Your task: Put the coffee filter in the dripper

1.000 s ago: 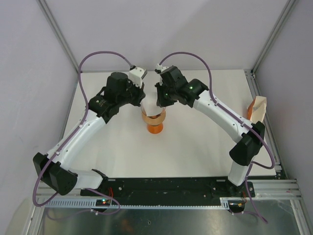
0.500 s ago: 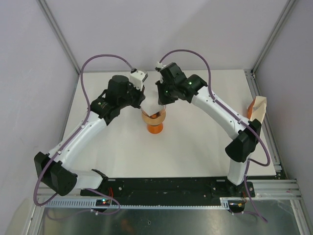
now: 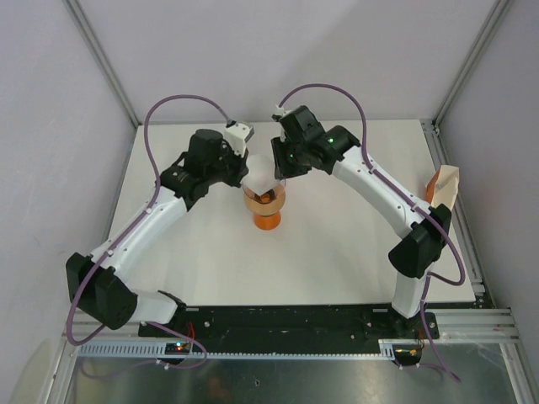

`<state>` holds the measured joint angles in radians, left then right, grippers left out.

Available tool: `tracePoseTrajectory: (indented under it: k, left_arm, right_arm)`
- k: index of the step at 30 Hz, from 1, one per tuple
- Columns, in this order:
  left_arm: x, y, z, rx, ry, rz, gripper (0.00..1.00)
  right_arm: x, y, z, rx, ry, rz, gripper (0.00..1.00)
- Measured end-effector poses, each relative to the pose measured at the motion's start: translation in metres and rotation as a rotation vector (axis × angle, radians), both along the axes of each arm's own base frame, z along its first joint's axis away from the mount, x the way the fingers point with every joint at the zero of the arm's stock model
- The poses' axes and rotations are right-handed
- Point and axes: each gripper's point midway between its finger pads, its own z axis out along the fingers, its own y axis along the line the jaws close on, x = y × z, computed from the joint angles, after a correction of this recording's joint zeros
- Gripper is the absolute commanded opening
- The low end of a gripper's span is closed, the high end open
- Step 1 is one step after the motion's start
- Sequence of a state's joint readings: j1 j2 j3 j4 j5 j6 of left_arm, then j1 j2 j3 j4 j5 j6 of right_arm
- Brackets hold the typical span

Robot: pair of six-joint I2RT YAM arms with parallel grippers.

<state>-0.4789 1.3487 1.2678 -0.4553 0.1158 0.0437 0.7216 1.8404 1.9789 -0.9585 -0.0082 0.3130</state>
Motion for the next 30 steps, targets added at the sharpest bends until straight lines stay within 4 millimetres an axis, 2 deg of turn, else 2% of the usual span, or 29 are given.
tracePoseTrajectory:
  k: [2, 11, 17, 19, 21, 24, 27, 30]
  left_arm:
    - [-0.001, 0.0, -0.004, 0.002, 0.01, -0.004, 0.0]
    - [-0.004, -0.003, -0.014, 0.003, 0.041, -0.024, 0.0]
    - [-0.006, -0.003, -0.019, 0.006, 0.052, -0.03, 0.0]
    - [-0.006, -0.003, -0.019, 0.009, 0.05, -0.032, 0.07]
    - [-0.006, -0.003, -0.019, 0.013, 0.047, -0.036, 0.22]
    - [-0.007, -0.004, -0.019, 0.016, 0.042, -0.051, 0.38]
    - [-0.007, -0.005, -0.018, 0.018, 0.037, -0.064, 0.43]
    - [-0.007, -0.004, -0.017, 0.022, 0.03, -0.064, 0.45]
  right_arm:
    - [0.0, 0.0, 0.0, -0.001, -0.001, 0.002, 0.33]
    - [0.0, 0.0, -0.007, -0.009, 0.005, 0.004, 0.09]
    - [-0.002, -0.001, -0.013, -0.018, 0.016, 0.006, 0.01]
    - [-0.002, 0.0, -0.013, -0.018, 0.015, 0.006, 0.01]
    - [-0.002, 0.0, -0.013, -0.019, 0.013, 0.01, 0.0]
    - [-0.002, 0.002, -0.012, -0.018, 0.007, 0.019, 0.0]
    - [-0.002, 0.004, -0.011, -0.016, 0.0, 0.025, 0.0]
    - [-0.005, 0.006, -0.011, -0.018, -0.002, 0.035, 0.0]
